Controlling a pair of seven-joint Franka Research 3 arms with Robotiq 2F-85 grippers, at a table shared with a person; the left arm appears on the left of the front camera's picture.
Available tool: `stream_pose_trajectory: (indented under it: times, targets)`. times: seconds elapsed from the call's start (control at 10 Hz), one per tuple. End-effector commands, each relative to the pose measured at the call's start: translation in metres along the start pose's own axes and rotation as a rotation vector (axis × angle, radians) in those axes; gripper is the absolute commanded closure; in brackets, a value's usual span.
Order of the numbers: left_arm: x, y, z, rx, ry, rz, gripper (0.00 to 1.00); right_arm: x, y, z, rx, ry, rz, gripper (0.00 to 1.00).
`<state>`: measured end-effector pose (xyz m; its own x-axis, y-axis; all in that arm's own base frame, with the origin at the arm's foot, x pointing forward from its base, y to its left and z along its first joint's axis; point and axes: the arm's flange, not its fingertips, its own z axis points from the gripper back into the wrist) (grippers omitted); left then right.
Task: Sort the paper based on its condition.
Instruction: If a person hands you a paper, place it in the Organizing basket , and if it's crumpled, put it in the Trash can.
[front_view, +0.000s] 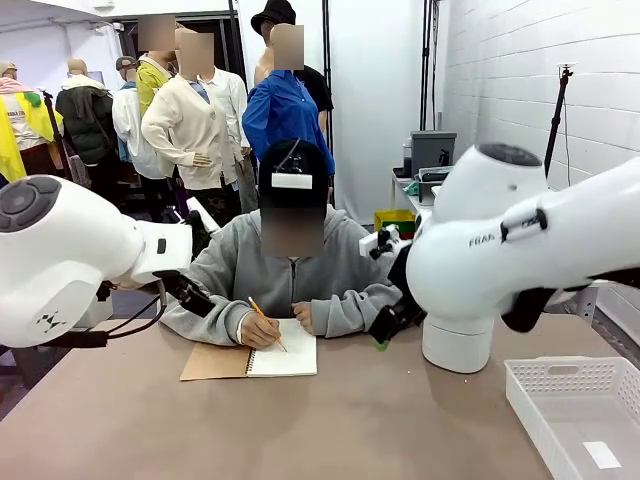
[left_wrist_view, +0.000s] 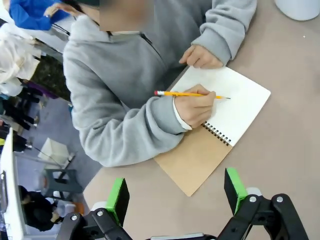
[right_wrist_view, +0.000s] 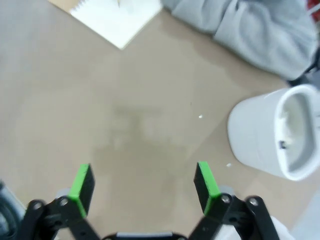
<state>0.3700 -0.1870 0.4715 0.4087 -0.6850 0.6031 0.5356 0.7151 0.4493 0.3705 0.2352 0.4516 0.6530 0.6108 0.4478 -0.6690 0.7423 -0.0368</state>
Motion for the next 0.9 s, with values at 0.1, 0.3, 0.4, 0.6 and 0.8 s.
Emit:
stream_pose_trajectory:
  times: [0.1,0.3,0.4,0.6,0.8]
  targets:
    - [0.000,0.000,0.000,0.000,0.000,0.000,0.00,0.010,-0.004,0.025,0.014,-0.049,0.039,0.00]
    - [0.000,0.000,0.000,0.000,0.000,0.000,0.00,0.009,-0.007,0.033,-0.008,-0.085,0.044,0.00]
    - [0.000,0.000,0.000,0.000,0.000,0.000,0.00,0.014,0.002,0.033,-0.011,-0.055,0.018,0.00]
    - [0.000,0.000,0.000,0.000,0.000,0.000,0.00,0.014,0.002,0.033,-0.011,-0.055,0.018,0.00]
    - [0.000,0.000,0.000,0.000,0.000,0.000,0.00,0.014,0.002,0.033,-0.011,-0.055,0.018,0.00]
